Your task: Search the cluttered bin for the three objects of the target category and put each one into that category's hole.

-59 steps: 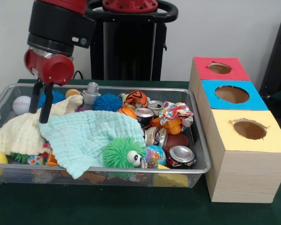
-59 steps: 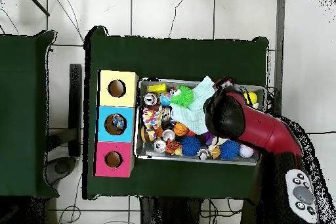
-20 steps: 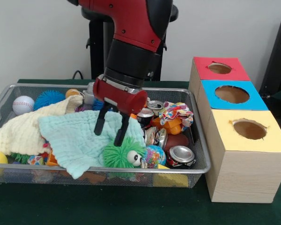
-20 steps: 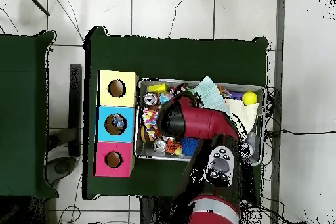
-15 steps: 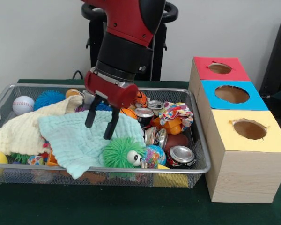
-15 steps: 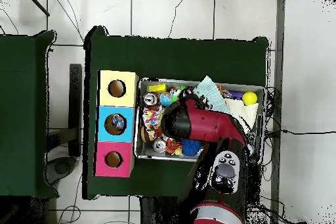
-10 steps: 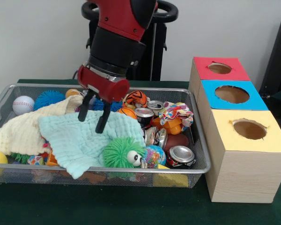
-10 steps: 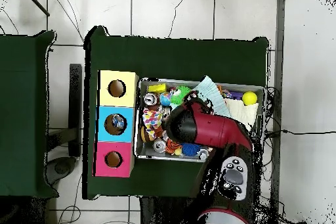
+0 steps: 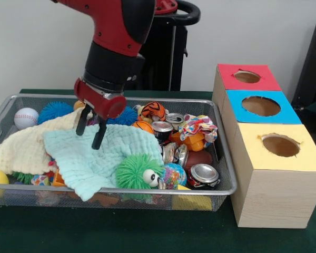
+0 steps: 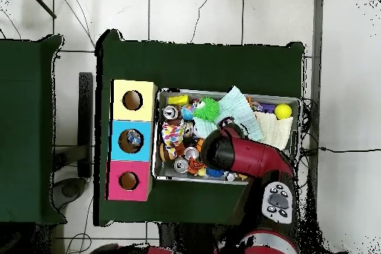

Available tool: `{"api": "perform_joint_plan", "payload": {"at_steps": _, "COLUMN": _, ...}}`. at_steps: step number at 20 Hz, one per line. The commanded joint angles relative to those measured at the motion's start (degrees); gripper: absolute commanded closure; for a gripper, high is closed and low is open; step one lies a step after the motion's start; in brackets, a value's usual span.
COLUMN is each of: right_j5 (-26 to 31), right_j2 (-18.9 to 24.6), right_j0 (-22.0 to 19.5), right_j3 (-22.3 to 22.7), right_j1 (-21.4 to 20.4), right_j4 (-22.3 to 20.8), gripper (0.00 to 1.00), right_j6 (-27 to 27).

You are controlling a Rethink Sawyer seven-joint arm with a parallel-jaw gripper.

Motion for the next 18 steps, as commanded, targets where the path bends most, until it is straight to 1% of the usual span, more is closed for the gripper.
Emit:
{"api": "perform_joint_plan", "payload": {"at_steps": 1, "right_j5": -6.8, "right_j2": 6.7, "right_j0": -1.6, "right_j3": 2.6, "right_j1": 8.2, "right_j4": -1.5, "gripper": 0.0, "right_j6": 5.4}}
{"api": "perform_joint_plan", "payload": {"at_steps": 3, "right_j5": -7.8, "right_j2": 7.1, "right_j0": -1.9, "right_j3": 2.4, "right_j1": 9.2, "right_j4": -1.3, "gripper": 0.0, "right_j6": 5.5}}
{"api": "perform_joint_plan", "payload": {"at_steps": 8, "right_j5": -9.4, "right_j2": 7.4, "right_j0": -1.7, "right_j3": 3.1, "right_j1": 9.8, "right_j4": -0.8, "gripper": 0.0, "right_j6": 6.0}}
{"api": "perform_joint_plan", "payload": {"at_steps": 15, "right_j5": -10.3, "right_j2": 6.7, "right_j0": -0.8, "right_j3": 2.7, "right_j1": 10.3, "right_j4": -1.2, "gripper": 0.0, "right_j6": 5.0}}
{"api": "perform_joint_plan", "payload": {"at_steps": 16, "right_j5": -10.4, "right_j2": 6.6, "right_j0": -0.7, "right_j3": 2.6, "right_j1": 10.3, "right_j4": -1.5, "gripper": 1.0, "right_j6": 4.7}}
{"api": "perform_joint_plan", "payload": {"at_steps": 18, "right_j5": -10.1, "right_j2": 6.8, "right_j0": -1.0, "right_j3": 2.4, "right_j1": 10.1, "right_j4": -2.1, "gripper": 1.0, "right_j6": 4.0}}
